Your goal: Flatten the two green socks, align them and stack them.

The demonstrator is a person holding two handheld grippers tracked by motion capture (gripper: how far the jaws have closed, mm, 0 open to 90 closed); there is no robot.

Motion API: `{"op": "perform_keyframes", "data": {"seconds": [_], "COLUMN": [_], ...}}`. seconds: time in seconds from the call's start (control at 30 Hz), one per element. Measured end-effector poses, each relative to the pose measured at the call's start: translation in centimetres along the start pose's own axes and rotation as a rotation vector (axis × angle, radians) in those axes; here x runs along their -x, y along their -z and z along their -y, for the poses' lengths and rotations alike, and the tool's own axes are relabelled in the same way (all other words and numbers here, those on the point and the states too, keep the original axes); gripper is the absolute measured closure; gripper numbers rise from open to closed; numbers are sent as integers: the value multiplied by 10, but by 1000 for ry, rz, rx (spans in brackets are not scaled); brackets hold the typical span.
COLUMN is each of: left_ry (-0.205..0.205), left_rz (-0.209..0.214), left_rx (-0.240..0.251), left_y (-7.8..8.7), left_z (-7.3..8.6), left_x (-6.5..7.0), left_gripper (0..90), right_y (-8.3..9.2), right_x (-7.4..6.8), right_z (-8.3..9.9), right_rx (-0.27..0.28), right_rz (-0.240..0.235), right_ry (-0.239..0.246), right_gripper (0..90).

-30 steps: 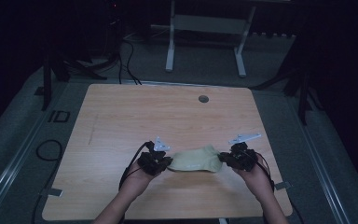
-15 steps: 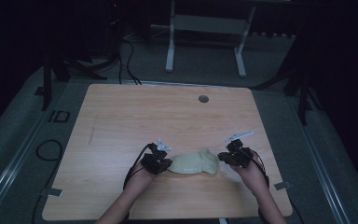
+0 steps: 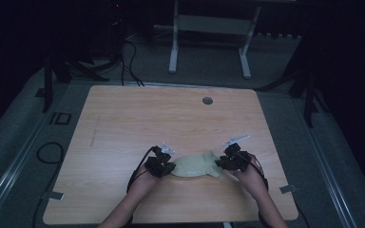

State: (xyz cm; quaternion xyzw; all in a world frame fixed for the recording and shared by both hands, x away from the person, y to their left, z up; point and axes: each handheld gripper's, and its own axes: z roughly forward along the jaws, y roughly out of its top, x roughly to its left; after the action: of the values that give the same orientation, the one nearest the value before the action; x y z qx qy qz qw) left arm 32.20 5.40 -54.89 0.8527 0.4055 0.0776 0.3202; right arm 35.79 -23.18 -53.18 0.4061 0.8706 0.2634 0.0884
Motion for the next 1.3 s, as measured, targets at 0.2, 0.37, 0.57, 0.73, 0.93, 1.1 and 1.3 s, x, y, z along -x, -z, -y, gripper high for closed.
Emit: {"op": "perform_keyframes", "data": {"seconds": [0.2, 0.37, 0.57, 0.73, 0.93, 1.1, 1.3], "left_ry": [0, 9, 9, 11, 47, 56, 38], "left_rz": [-1, 15, 22, 13, 25, -4, -56], "left_rx": [-1, 19, 32, 14, 11, 49, 123], "left_y": [-1, 4, 7, -1, -6, 2, 15], "left_z": [0, -2, -5, -4, -2, -3, -6], "left_x": [0, 1, 3, 1, -3, -6, -1], "left_gripper": [883, 882, 882, 882, 848, 664, 668], "right_y": [-6, 4, 17, 13, -3, -1, 10], "right_x": [-2, -3, -3, 4, 9, 10, 5], "right_z": [-1, -5, -9, -8, 0, 1, 0], "right_rx": [-19, 20, 46, 37, 3, 10, 56], "right_rz": [18, 22, 35, 35, 23, 27, 18], "right_ry": [19, 7, 5, -12, -38, -47, -37], "right_gripper": [804, 823, 823, 821, 751, 658, 644]}}
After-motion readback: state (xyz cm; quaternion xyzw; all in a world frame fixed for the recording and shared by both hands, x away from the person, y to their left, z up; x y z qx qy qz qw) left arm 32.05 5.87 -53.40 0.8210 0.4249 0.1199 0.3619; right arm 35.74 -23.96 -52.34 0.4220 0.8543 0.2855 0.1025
